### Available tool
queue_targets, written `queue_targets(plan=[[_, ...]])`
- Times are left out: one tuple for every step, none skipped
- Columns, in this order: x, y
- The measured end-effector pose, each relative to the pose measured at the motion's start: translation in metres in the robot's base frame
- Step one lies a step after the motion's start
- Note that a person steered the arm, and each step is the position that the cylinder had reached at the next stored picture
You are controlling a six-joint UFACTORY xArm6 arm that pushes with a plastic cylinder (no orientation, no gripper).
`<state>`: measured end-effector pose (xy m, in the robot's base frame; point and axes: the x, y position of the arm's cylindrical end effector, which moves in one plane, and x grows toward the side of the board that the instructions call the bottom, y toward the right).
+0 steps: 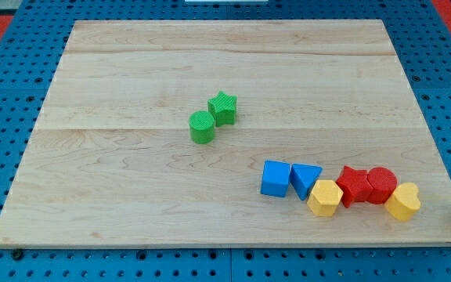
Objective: Move the yellow heart to the bottom center of the board
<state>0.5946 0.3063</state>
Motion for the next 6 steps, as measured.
queue_targets(plan=[[-0.005, -0.038], [-0.012, -0.098], [-0.025, -0.174], [-0.025, -0.211], [-0.025, -0.221], [-0.025, -0.284]])
